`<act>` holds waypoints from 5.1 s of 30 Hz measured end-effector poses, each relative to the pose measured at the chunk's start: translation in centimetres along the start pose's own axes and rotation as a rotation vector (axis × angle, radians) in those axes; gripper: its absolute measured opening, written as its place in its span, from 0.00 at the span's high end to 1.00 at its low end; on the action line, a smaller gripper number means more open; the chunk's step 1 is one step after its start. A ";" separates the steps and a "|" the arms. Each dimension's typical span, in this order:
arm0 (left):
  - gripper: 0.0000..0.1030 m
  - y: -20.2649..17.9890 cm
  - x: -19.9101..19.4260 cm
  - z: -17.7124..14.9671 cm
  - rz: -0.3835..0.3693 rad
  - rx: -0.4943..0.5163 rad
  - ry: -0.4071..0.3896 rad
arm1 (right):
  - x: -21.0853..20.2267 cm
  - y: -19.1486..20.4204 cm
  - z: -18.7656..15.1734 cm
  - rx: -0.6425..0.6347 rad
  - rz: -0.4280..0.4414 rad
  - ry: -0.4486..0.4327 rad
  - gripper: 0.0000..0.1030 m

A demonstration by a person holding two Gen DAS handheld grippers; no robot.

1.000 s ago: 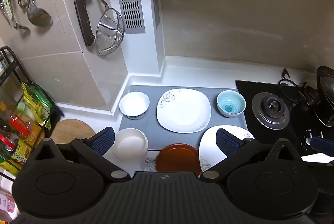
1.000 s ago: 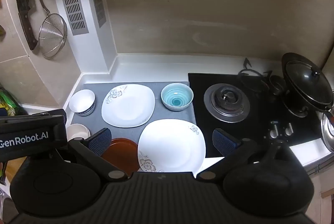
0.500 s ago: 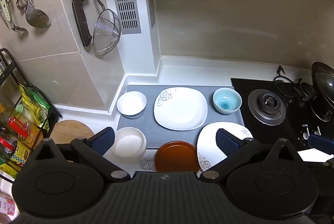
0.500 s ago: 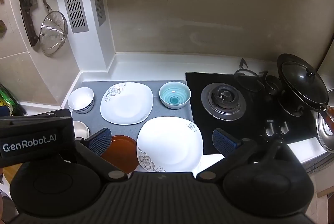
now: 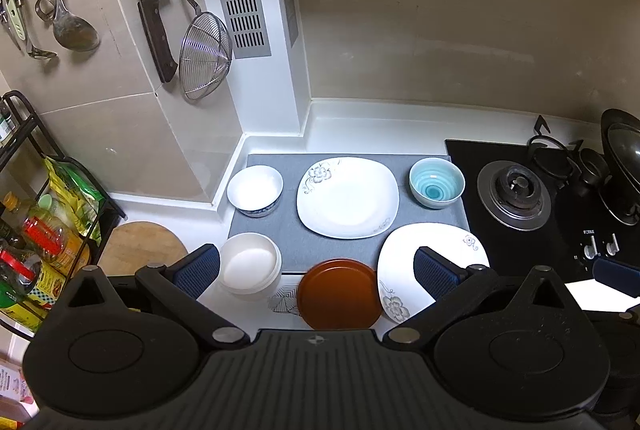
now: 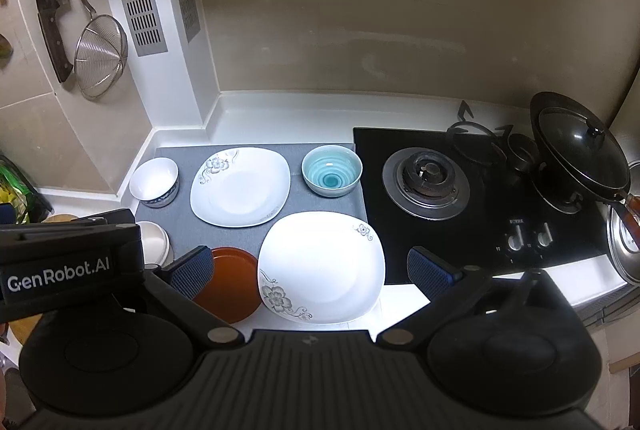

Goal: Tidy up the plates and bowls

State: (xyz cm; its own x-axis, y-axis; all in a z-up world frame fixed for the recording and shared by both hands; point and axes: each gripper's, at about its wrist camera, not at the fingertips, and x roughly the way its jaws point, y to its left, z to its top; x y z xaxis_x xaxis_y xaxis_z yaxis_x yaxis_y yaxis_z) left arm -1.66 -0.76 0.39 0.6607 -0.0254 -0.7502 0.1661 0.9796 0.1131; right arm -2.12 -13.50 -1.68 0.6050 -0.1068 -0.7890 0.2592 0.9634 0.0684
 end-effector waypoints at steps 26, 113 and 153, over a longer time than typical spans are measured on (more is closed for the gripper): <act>0.00 -2.2 -1.7 -1.8 0.030 -0.010 0.011 | -0.7 -2.1 -0.9 -0.018 0.035 0.010 0.00; 0.78 -3.9 41.6 -7.2 -0.623 -0.078 0.742 | 34.1 -20.1 -9.7 0.329 0.478 0.325 0.90; 0.66 -6.7 33.8 -6.3 -0.430 -0.093 0.558 | 32.2 -21.1 -9.5 0.354 0.576 0.261 0.82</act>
State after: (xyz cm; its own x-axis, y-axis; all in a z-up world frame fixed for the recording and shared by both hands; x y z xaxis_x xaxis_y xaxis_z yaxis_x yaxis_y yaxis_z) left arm 14.93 -6.91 -29.80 0.0724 -0.3320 -0.9405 0.2483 0.9193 -0.3054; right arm 4.72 -34.93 -34.29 0.5310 0.4985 -0.6852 0.2084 0.7070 0.6758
